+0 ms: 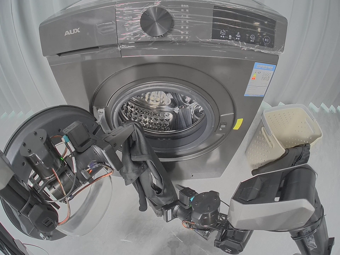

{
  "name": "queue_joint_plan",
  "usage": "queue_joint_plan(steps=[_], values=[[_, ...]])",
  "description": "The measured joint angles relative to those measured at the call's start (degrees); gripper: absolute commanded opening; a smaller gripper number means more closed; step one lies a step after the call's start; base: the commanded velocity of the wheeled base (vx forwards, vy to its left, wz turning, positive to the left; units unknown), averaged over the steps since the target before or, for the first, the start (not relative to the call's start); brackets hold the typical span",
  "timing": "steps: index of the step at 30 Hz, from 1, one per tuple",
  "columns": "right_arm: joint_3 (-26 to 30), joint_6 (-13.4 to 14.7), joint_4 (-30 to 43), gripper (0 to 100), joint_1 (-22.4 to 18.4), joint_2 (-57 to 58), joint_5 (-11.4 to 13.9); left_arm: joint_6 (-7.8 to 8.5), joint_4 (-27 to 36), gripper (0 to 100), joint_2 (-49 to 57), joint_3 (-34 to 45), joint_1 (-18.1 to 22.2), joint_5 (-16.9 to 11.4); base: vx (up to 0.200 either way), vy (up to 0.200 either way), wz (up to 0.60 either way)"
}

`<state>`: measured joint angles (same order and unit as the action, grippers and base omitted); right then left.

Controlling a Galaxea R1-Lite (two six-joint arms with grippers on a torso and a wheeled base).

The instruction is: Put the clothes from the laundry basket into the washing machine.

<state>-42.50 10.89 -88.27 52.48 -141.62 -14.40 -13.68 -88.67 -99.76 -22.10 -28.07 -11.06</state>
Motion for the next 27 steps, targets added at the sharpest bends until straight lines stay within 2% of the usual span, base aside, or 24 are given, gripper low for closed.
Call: queue_joint_plan(steps=[7,8,18,23,27], values=[[-5.4,-1.3,0.0,100,-1.6,-3.4,0.0,0.00,0.0,0,0.0,0.1,0.0,0.0,0.000,0.000,0.00],[-5.9,-1.4,0.0,0,-1.9,-3.7,0.0,-0.02,0.0,0,0.0,0.1,0.0,0.0,0.000,0.000,0.00],[-6.6,-0.9,-0.1,0,-1.9,-3.3,-0.2,-0.09,0.0,0,0.0,0.2,0.0,0.0,0.000,0.000,0.00],[-4.1,-0.8,0.1,0,-1.7,0.0,-0.4,-0.09,-0.1,0,0.0,0.5,0.1,0.0,0.000,0.000,0.00],[0.8,-0.8,0.4,0,-1.9,4.4,-0.5,-0.09,-0.1,0,0.0,0.6,0.1,0.0,0.000,0.000,0.00]])
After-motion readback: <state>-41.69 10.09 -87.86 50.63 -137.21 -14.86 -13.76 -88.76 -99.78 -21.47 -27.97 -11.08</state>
